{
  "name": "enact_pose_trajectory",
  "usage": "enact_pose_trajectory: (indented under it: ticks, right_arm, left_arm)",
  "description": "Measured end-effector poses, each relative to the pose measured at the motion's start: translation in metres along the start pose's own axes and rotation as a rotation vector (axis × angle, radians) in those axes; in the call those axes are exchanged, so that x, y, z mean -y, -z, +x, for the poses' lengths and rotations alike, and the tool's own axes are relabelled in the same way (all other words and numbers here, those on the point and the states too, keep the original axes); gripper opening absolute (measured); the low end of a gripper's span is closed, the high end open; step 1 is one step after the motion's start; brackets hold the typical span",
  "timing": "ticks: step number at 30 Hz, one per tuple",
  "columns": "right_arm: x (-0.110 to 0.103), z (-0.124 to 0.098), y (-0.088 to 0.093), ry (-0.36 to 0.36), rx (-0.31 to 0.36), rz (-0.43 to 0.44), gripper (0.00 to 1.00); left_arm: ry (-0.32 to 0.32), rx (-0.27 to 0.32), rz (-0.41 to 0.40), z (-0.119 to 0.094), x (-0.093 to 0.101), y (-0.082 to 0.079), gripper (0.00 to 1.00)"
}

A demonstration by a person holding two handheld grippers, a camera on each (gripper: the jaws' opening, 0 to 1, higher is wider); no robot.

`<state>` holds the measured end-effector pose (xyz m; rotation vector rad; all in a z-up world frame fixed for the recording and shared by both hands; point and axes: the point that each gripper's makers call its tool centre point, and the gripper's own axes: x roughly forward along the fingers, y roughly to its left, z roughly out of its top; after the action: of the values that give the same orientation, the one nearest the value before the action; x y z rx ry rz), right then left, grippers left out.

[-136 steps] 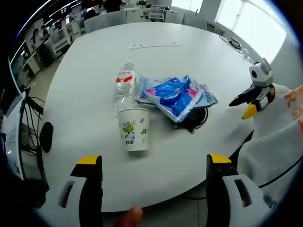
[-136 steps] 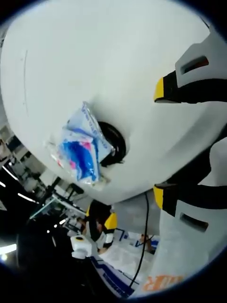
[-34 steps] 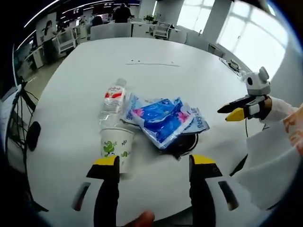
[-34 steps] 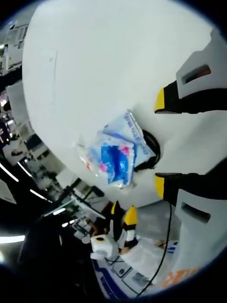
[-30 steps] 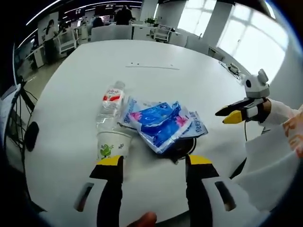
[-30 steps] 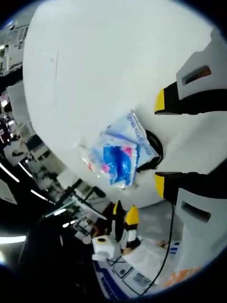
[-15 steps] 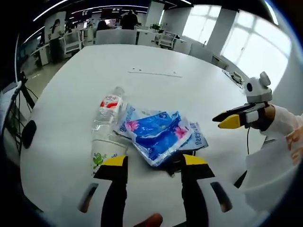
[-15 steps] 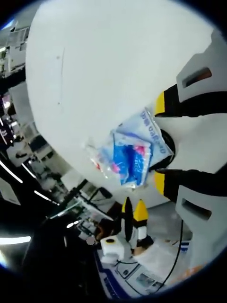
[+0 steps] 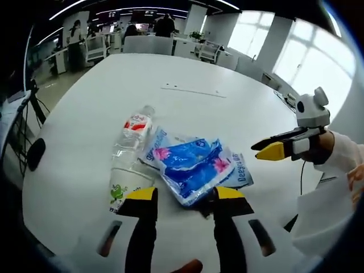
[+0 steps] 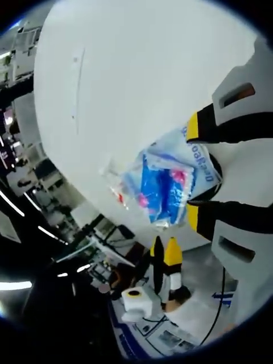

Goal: Arrange the tabletop items into an orderly group along one side of the table until the central work area is clear of visible clutter.

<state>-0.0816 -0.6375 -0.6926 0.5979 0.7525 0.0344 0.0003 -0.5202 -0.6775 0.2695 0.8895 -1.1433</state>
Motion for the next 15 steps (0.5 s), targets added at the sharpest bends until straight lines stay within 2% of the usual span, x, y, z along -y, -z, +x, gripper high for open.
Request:
enact_pose_trajectory:
  ticks: [9,15]
  right_arm:
    - [0.002,0.017,-0.005,0.009,-0.029,-0.038,0.36]
    - [0.004,0.026,-0.002,0.017,-0.052,-0.056,0.34]
  left_arm:
    - [-0.010,-0.030,-0.012,0.008,-0.001,0.008,0.34]
    - [-0.025,-0.013,-0.020,0.013,-0.004,0.003,0.30]
